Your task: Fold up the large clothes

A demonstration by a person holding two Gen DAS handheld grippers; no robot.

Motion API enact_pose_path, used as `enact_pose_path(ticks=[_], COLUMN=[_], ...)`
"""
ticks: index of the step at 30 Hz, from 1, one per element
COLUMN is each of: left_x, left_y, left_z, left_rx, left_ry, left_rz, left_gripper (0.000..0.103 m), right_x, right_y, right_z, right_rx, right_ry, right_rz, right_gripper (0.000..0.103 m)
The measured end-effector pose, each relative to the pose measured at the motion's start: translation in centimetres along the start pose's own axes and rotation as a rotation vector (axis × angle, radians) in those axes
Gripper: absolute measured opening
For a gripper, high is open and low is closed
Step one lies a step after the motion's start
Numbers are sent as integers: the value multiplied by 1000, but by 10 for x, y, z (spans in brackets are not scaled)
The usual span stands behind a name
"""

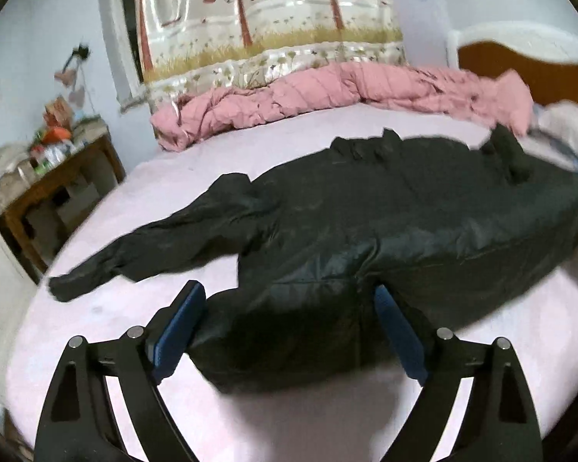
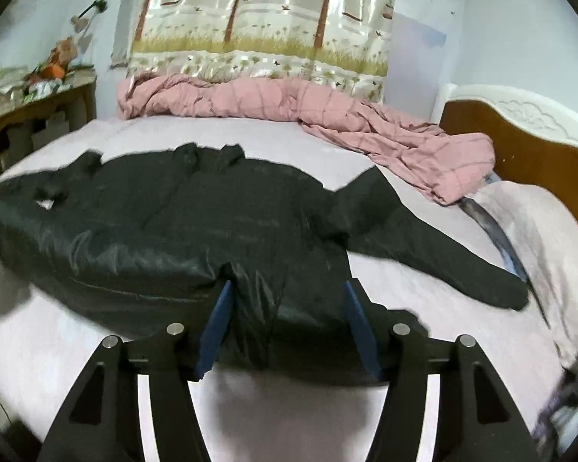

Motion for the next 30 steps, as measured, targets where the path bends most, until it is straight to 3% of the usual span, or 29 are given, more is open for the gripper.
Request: enact_pose_path(ticks=[2, 6, 9, 14, 17, 21, 23, 24, 25, 26, 27, 30], left_x=[-8, -22, -26, -35, -38, -31, -27, -25, -26, -29, -31, -35], left_y=[25, 79, 104, 92, 77, 81, 90, 94, 96, 93, 88, 77], left_z=[8, 5, -5, -21, -23, -25, -26, -27, -29, -30, -28, -20], left_rx=[-29, -107, -120, -11, 20, -13, -19, -38, -61, -52, -21, 42], left_ry=[-48, -129, -162, -259, -290, -280, -319, -332, -342, -342, -345, -338], left_rz=[-29, 0, 31, -64, -121, -168, -279, -326, -311, -268, -273, -215], left_gripper=[89, 89, 89, 89, 91, 90, 82, 62, 29, 15, 7, 5], right_x=[-2, -7, 6, 42, 62, 77, 80, 77, 73, 68, 61, 56], right_y=[29, 89, 111, 87, 65, 68, 85, 94, 98, 102, 108, 120], right_z=[15, 33, 37, 27, 20, 8, -1, -5, -7, -7, -5, 5], right_rx=[-18, -33, 2, 86, 124, 33, -78, -118, -130, -138, -141, -91], right_ry=[23, 38, 102, 256, 280, 308, 352, 370, 370, 357, 328, 287], right_rz=[21, 38, 12, 71, 62, 116, 122, 156, 188, 205, 190, 118], right_gripper=[61, 61, 61, 61, 74, 75, 75, 70, 49, 33, 9, 6])
Point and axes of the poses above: each gripper's, at about its wrist camera, not at the fingertips, and y roughly the way its jaws point, x to its right, z to its top, the point moved 5 cm from there along y, roughly the way its jaws point, and after that the axes turned 8 degrees about y, right-handed, at the moved point
